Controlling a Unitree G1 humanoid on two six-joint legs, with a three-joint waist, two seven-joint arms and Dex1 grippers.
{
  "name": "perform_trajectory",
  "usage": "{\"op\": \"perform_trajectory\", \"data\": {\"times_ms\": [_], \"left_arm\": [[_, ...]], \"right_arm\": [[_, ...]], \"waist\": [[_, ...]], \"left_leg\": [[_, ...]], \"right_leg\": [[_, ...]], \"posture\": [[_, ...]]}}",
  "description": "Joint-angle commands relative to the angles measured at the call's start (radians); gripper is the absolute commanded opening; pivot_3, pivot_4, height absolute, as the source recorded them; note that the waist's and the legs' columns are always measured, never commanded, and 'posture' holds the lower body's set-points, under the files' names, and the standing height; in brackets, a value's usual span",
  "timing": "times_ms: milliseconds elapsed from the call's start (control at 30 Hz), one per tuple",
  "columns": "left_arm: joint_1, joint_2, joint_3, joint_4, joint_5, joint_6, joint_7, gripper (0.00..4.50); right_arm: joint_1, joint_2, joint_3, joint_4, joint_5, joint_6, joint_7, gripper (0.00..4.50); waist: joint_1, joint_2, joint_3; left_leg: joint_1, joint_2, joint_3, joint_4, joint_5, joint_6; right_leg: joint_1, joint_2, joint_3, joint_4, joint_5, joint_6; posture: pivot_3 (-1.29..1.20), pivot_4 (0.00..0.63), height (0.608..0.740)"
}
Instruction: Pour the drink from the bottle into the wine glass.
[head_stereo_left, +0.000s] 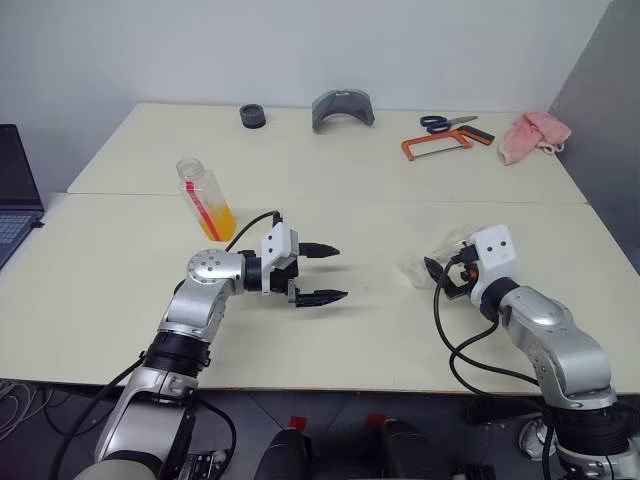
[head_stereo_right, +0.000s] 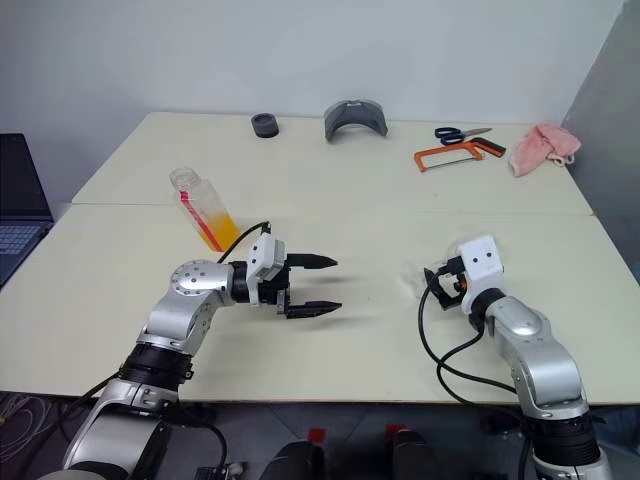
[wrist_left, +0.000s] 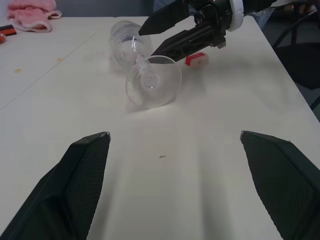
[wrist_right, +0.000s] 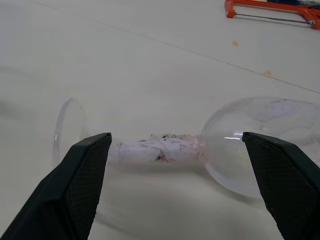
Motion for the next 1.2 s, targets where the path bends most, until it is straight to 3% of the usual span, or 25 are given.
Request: {"op": "perform_trajectory", "data": {"times_ms": [33, 233, 333, 500, 633, 1167, 1200], "left_arm": [[-0.03, 0.014, 0.023, -0.023, -0.016, 0.019, -0.001, 4.5], [-0.031, 0.02, 0.026, -0.035, -0.019, 0.033, -0.001, 4.5], [-0.031, 0.024, 0.022, -0.049, -0.021, 0.047, -0.003, 4.5], [-0.037, 0.029, 0.01, -0.061, -0.023, 0.068, -0.027, 4.5], [-0.046, 0.045, 0.003, -0.066, -0.027, 0.084, -0.07, 4.5], [-0.069, 0.05, 0.0, -0.053, -0.012, 0.082, -0.091, 4.5], [-0.069, 0.05, 0.0, -0.052, -0.012, 0.081, -0.091, 4.5]], "right_arm": [[0.002, -0.02, -0.041, -0.016, -0.003, -0.007, 0.015, 4.47], [0.0, -0.049, -0.108, -0.059, 0.044, 0.053, 0.046, 4.47], [-0.019, -0.024, -0.213, -0.112, 0.187, 0.219, 0.061, 4.47], [-0.115, 0.152, -0.468, -0.099, 0.386, 0.634, -0.042, 4.47], [-0.252, 0.299, -0.659, -0.052, 0.385, 0.861, -0.114, 4.47], [-0.457, 0.491, -0.887, 0.191, 0.301, 0.831, -0.258, 4.47], [-0.466, 0.497, -0.901, 0.199, 0.302, 0.832, -0.262, 4.31]], "waist": [[0.0, 0.0, 0.0], [0.003, 0.0, 0.0], [0.003, 0.0, 0.0], [0.003, 0.001, 0.0], [0.003, 0.003, 0.002], [-0.011, 0.005, 0.003], [-0.013, 0.005, 0.003]], "left_leg": [[0.0, 0.0, 0.0, 0.0, 0.0, 0.0], [0.0, 0.0, 0.0, 0.0, 0.0, 0.0], [0.0, 0.0, 0.0, 0.0, 0.0, 0.0], [0.0, 0.001, -0.002, 0.0, 0.0, 0.0], [0.0, 0.001, -0.002, -0.001, 0.0, 0.0], [0.003, 0.0, 0.005, -0.008, 0.0, 0.0], [0.003, 0.0, 0.005, -0.008, 0.0, 0.0]], "right_leg": [[0.0, 0.0, 0.0, 0.0, 0.0, 0.0], [0.0, 0.0, 0.0, 0.0, 0.0, 0.0], [0.0, 0.0, 0.0, 0.0, 0.0, 0.0], [0.0, 0.0, 0.0, 0.0, 0.0, 0.0], [0.0, 0.0, 0.0, 0.001, 0.0, 0.0], [-0.002, 0.0, 0.002, 0.0, 0.0, -0.001], [-0.002, 0.0, 0.002, 0.0, 0.0, -0.001]], "posture": [[0.0, 0.15, 0.74], [0.0, 0.15, 0.74], [0.0, 0.15, 0.74], [0.0, 0.15, 0.74], [0.0, 0.15, 0.74], [0.0, 0.15, 0.74], [0.0, 0.15, 0.74]]}}
